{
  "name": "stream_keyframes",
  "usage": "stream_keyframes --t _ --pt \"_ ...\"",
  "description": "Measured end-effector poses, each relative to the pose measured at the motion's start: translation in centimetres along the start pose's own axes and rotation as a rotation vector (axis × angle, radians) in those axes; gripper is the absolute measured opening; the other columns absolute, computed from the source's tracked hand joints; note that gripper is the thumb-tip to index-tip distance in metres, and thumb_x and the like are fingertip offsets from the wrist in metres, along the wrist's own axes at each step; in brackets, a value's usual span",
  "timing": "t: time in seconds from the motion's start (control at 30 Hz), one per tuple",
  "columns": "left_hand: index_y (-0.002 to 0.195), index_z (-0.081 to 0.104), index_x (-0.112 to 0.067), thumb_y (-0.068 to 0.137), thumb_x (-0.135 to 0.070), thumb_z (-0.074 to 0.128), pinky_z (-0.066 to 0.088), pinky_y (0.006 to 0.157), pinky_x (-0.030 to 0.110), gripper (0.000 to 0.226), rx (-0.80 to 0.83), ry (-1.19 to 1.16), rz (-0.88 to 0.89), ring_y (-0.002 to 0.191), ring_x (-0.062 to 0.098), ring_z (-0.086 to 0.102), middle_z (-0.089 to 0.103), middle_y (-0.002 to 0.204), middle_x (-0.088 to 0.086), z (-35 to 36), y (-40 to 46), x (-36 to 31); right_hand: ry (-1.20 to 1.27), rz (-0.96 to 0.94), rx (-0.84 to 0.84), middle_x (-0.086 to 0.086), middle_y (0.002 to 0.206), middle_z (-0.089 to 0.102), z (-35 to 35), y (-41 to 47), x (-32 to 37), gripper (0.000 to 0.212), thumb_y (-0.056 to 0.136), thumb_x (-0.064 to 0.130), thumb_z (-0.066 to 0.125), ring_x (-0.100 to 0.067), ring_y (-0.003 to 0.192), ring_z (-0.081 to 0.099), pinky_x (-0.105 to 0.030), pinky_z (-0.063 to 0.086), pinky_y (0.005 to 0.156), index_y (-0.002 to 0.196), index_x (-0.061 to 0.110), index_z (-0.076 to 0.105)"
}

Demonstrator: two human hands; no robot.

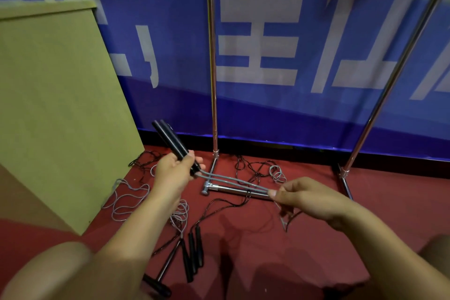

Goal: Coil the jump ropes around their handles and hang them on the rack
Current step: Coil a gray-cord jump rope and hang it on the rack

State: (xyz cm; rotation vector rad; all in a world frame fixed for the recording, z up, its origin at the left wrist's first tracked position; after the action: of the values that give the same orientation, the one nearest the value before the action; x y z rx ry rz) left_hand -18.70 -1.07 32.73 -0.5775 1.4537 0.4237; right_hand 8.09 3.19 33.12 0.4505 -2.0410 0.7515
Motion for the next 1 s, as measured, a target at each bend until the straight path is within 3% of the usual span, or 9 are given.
stream_keyframes --t 0.1,0.2,0.27,0.4,0.57,0.7,0.83,0.9,1.0 --pt "0.097 0.060 -0.012 0.102 -0.010 0.053 0.054 0.056 0.019 0.009 -0.062 0.132 0.099 0.062 0.008 0.067 0.070 0.084 0.008 -1.1 0.8 -0.4 0.029 -0.017 -0.053 0.002 0.053 0.049 -1.2 -0.3 0.1 0.023 0.091 0.025 0.070 -0.008 0.046 0.040 -0.020 0.035 0.046 0.074 0.011 0.064" --pt "0.098 0.060 -0.016 0.101 -0.007 0.051 0.051 0.056 0.019 0.013 -0.023 0.210 0.108 0.062 0.011 0.063 0.069 0.085 0.004 -0.7 0.7 -0.3 0.054 0.009 -0.086 -0.003 0.055 0.052 -1.9 -0.6 -0.5 0.021 0.090 0.023 0.071 -0.013 0.048 0.046 -0.023 0.038 0.047 0.074 0.011 0.064" --pt "0.098 0.061 -0.022 0.100 -0.008 0.054 0.049 0.059 0.023 0.016 0.063 0.326 0.113 0.063 0.013 0.061 0.071 0.087 0.004 0.3 0.0 0.1 0.096 -0.013 -0.143 -0.006 0.057 0.053 -2.2 -0.8 -0.5 0.025 0.090 0.026 0.070 -0.017 0.054 0.052 -0.028 0.044 0.055 0.072 0.010 0.060" --pt "0.096 0.065 -0.023 0.099 -0.006 0.052 0.049 0.064 0.029 0.021 0.395 0.525 0.111 0.062 0.009 0.058 0.073 0.085 0.004 2.9 -3.0 1.0 0.277 -0.135 -0.247 0.002 0.051 0.037 -2.7 -1.8 1.1 0.025 0.095 0.021 0.060 -0.009 0.044 0.034 -0.022 0.033 0.045 0.075 0.006 0.055" --pt "0.105 0.061 -0.020 0.100 -0.003 0.045 0.056 0.069 0.036 0.023 0.733 0.404 -0.032 0.081 0.023 0.070 0.068 0.086 0.011 4.8 -6.9 2.4 0.462 -0.167 -0.285 0.000 0.057 0.032 -2.6 -2.3 2.1 0.019 0.097 0.014 0.055 -0.009 0.047 0.025 -0.019 0.024 0.041 0.080 0.005 0.055" --pt "0.105 0.057 -0.008 0.096 0.006 0.038 0.051 0.046 0.030 0.025 0.748 0.271 -0.147 0.066 0.026 0.069 0.063 0.085 0.012 5.4 -7.9 2.3 0.439 -0.174 -0.357 0.002 0.056 0.037 -1.9 -1.8 1.9 0.021 0.097 0.015 0.058 -0.009 0.048 0.027 -0.018 0.024 0.043 0.077 0.008 0.057" --pt "0.097 0.056 -0.012 0.105 -0.028 0.046 0.031 0.036 0.020 0.021 0.727 0.286 -0.097 0.041 0.013 0.046 0.052 0.067 0.008 5.5 -8.0 2.4 0.386 -0.161 -0.435 0.003 0.057 0.040 -1.7 -1.1 1.4 0.022 0.095 0.019 0.062 -0.006 0.046 0.029 -0.019 0.025 0.044 0.074 0.014 0.061" --pt "0.102 0.056 -0.006 0.100 -0.044 0.048 0.027 0.037 0.018 0.039 0.746 0.263 -0.095 0.039 0.012 0.037 0.045 0.068 0.014 5.7 -8.3 2.7 0.378 -0.151 -0.452 0.006 0.055 0.043 -1.6 -0.9 1.2 0.016 0.094 0.016 0.062 -0.004 0.043 0.031 -0.017 0.027 0.043 0.079 0.014 0.064" --pt "0.104 0.057 -0.006 0.097 -0.048 0.049 0.028 0.036 0.019 0.043 0.772 0.272 -0.068 0.042 0.014 0.040 0.048 0.074 0.019 5.9 -8.4 2.9 0.387 -0.127 -0.468 0.008 0.056 0.049 -1.5 -0.7 1.2 0.009 0.094 0.012 0.061 -0.001 0.042 0.036 -0.014 0.029 0.041 0.089 0.011 0.068"
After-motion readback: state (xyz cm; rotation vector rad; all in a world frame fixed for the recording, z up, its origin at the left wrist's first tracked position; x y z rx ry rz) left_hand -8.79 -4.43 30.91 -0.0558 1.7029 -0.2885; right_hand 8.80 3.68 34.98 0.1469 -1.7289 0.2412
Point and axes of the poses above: each hand's wrist, its own y-axis towards the middle knuckle, its own z-axis out of the palm, x = y × z, the point moved 5 cm from there along y, towards the middle knuckle
